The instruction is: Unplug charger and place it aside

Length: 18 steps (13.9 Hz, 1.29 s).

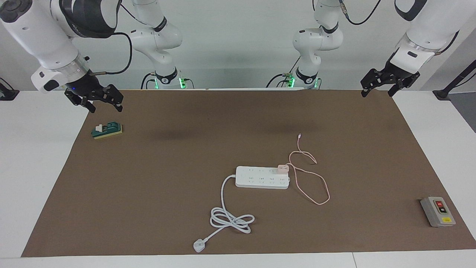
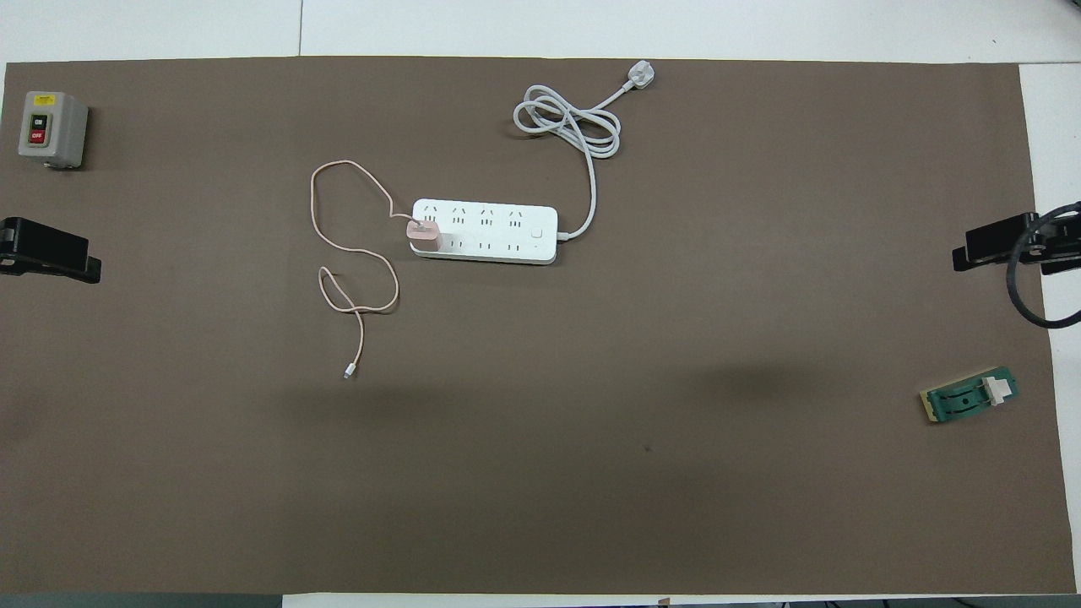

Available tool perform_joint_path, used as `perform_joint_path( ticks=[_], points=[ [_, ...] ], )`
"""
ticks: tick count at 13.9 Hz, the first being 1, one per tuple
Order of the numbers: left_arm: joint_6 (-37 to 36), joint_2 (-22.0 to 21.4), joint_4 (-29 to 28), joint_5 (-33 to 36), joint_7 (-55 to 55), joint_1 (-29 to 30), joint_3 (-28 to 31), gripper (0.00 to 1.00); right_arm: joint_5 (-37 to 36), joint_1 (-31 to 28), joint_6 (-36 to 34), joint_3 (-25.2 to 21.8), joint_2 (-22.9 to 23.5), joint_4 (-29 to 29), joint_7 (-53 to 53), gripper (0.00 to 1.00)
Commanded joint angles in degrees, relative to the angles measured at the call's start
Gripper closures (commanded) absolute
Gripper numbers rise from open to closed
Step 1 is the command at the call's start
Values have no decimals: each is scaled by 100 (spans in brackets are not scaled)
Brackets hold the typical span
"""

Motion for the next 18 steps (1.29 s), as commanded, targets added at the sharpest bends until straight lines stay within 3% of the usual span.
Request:
perform_joint_path(
  ticks=[1,12,18],
  points=[
    [300,-25,-131,-51,69,-74,44,0,-52,-4,-55,16,-51,2,-109,0],
    [302,45,-96,-60,-10,-127,44,0,-43,5,-108,34,-104,-77,-117,0],
    [363,247,27,72,-2150,-417,44,0,53,267,-99,192,-218,-253,-1716,0]
  ],
)
